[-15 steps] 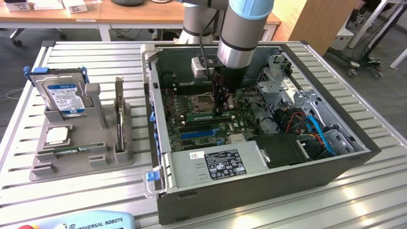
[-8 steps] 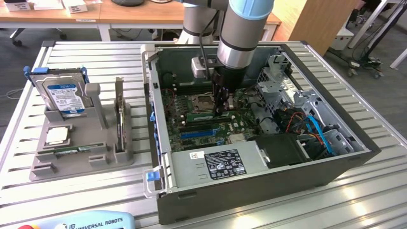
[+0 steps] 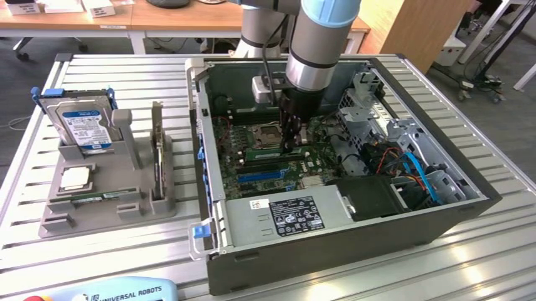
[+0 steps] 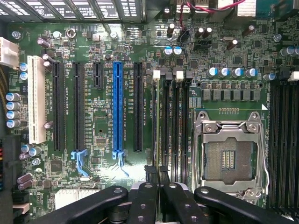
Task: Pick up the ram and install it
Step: 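Insert the ram into the slot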
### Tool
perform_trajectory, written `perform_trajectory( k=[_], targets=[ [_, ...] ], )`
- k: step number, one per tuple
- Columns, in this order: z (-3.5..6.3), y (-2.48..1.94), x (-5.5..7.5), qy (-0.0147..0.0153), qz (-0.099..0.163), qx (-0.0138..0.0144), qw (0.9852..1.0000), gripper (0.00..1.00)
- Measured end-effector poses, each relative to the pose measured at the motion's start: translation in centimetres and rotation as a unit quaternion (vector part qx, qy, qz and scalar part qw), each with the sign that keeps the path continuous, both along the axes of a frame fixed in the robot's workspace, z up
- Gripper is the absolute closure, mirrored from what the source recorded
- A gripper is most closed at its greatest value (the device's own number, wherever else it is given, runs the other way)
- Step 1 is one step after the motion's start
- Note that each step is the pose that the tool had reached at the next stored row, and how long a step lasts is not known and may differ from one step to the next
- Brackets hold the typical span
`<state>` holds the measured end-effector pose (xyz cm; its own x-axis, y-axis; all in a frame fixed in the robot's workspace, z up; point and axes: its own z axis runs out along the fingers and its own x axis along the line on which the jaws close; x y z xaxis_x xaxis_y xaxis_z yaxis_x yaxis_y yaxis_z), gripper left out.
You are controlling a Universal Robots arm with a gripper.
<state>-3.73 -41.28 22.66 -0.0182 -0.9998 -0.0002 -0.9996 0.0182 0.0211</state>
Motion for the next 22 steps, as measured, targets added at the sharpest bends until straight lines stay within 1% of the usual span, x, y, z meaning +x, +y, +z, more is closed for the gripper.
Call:
perform_trajectory(
  k=[12, 19, 21, 22],
  targets=[
    [-0.31, 0.00, 0.00, 0.0000, -0.001, 0.0000, 1.0000, 0.89],
    [-0.32, 0.00, 0.00, 0.0000, -0.001, -0.0002, 1.0000, 0.89],
    [-0.32, 0.00, 0.00, 0.0000, -0.001, -0.0002, 1.0000, 0.88],
    [-0.32, 0.00, 0.00, 0.0000, -0.001, -0.0002, 1.0000, 0.82]
  ],
)
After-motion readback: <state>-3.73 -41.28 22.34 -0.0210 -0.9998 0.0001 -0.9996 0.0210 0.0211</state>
